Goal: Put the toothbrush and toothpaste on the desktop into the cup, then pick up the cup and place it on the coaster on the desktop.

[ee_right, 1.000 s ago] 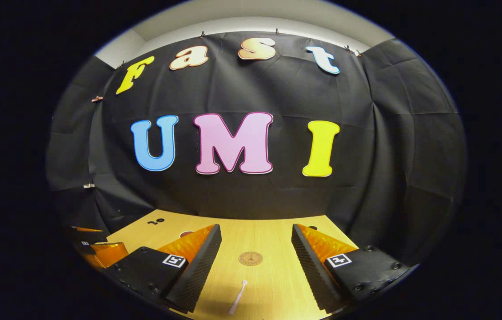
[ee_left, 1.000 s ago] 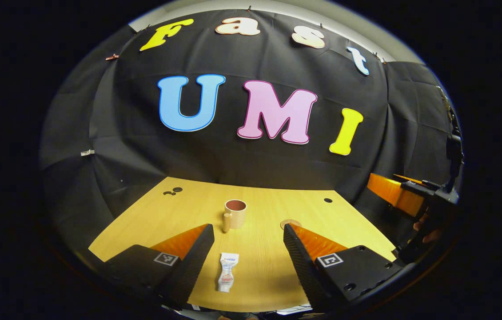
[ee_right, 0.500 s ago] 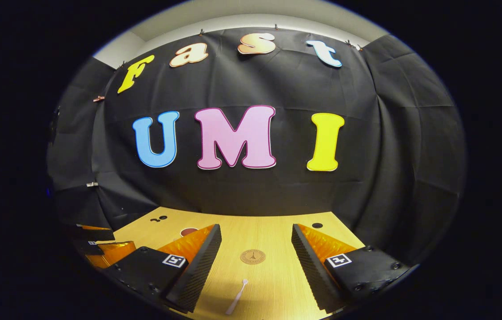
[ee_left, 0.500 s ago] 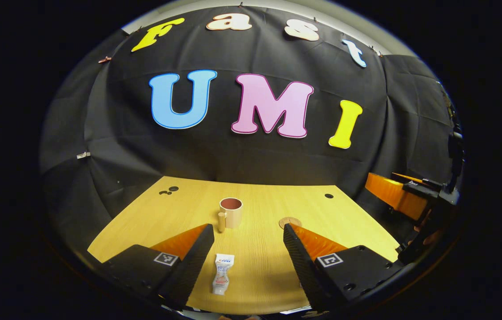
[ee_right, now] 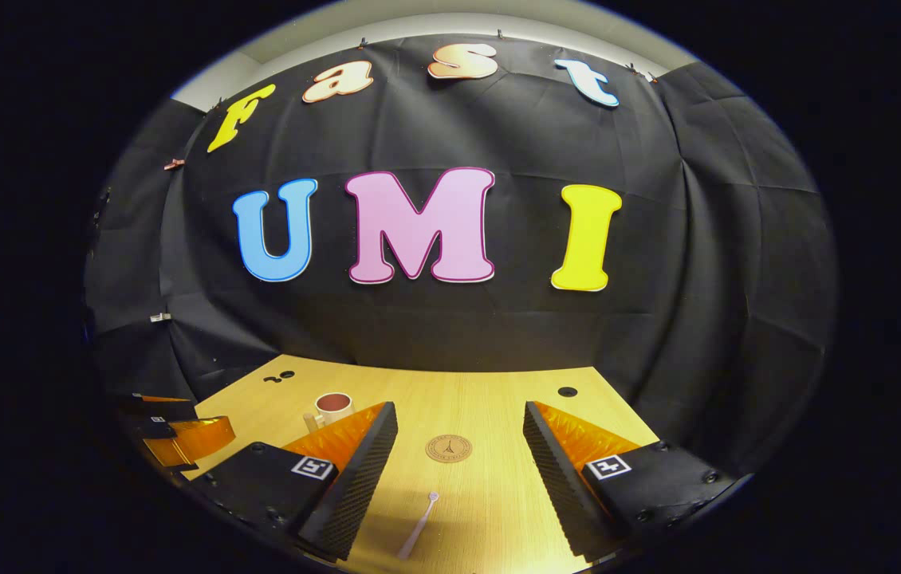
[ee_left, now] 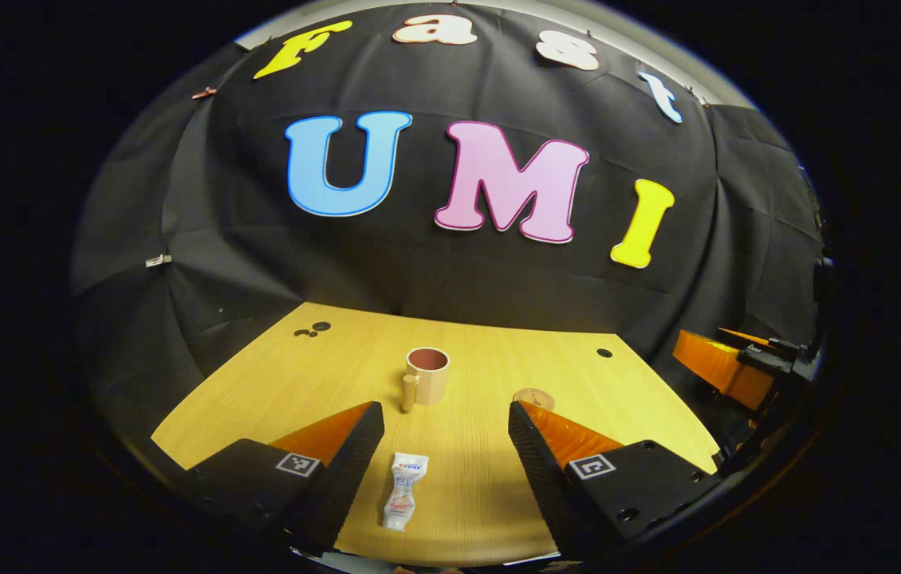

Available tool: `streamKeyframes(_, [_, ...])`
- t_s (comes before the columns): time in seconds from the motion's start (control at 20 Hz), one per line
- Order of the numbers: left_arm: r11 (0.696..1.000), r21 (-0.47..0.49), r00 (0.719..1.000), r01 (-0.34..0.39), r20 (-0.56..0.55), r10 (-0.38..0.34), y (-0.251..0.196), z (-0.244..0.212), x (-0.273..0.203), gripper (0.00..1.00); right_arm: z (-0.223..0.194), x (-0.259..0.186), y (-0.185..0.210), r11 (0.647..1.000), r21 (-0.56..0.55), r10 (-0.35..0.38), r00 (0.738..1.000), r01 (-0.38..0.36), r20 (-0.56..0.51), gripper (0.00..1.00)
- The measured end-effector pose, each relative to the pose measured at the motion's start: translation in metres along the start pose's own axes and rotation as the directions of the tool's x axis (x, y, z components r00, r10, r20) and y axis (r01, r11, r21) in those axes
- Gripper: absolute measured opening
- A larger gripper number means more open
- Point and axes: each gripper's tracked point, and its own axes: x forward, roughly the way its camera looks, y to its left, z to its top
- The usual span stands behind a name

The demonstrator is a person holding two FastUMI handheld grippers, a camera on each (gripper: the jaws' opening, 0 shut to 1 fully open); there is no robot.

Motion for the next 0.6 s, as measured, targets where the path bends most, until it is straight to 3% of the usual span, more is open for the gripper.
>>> streamKeyframes(0.45, [0.999, -0.004, 0.987, -0.05, -0.151, 0.048, 0.019, -0.051, 0.034, 0.98, -0.02, 0.032, -0.001, 0.999, 0.014, 0.039, 0.996, -0.038, -0.076, 0.98])
streamKeyframes(0.6, [0.996, -0.059, 0.975, -0.07, -0.214, 0.056, 0.026, -0.076, 0.049, 0.97, -0.028, 0.043, -0.001, 0.998, 0.023, 0.057, 0.993, -0.055, -0.099, 0.98])
